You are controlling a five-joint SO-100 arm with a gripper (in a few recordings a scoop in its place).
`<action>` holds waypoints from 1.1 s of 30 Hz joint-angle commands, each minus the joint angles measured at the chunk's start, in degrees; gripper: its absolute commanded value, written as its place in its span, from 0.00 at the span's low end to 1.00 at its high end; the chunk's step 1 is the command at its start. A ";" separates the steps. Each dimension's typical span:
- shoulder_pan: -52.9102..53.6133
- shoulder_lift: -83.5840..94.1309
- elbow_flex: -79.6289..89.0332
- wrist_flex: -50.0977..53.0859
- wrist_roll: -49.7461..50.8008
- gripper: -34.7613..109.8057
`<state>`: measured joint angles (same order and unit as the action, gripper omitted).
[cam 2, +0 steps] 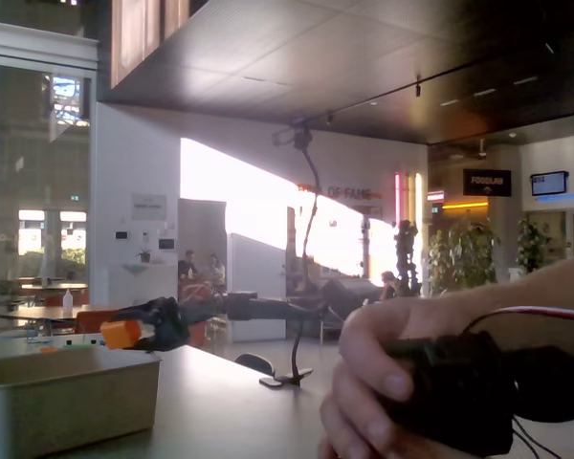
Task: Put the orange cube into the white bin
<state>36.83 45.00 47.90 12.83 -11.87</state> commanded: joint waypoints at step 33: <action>0.88 -7.21 -1.67 -23.03 0.79 0.65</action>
<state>37.44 36.83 47.90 -9.40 -11.34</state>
